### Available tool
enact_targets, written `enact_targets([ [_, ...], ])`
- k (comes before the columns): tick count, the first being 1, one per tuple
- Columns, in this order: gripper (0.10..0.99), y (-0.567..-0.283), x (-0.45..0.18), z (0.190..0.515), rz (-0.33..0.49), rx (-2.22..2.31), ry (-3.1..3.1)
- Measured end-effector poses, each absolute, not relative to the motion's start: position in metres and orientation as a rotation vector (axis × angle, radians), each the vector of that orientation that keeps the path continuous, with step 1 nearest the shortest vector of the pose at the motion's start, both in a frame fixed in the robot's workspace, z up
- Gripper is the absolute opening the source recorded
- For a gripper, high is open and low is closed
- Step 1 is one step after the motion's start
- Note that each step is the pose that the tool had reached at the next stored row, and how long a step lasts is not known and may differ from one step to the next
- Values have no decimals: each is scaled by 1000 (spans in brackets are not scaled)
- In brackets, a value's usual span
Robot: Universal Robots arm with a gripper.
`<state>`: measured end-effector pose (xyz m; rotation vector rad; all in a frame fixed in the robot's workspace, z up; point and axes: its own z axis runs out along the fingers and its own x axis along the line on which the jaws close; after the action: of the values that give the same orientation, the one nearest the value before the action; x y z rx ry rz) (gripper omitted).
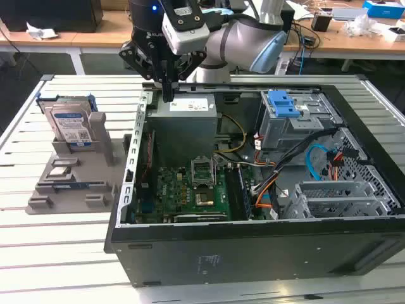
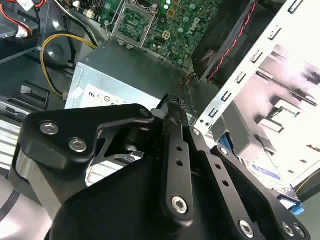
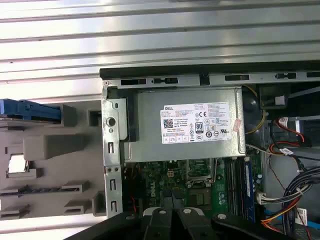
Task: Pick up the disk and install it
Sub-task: 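Reach for the disk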
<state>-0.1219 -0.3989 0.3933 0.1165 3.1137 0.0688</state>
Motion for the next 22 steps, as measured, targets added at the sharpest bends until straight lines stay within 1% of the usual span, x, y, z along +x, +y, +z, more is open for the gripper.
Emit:
enact_targets([
  [4,106,-399,-124,393,69,117,3114],
  [22,106,-399,-170,393,69,117,3114],
])
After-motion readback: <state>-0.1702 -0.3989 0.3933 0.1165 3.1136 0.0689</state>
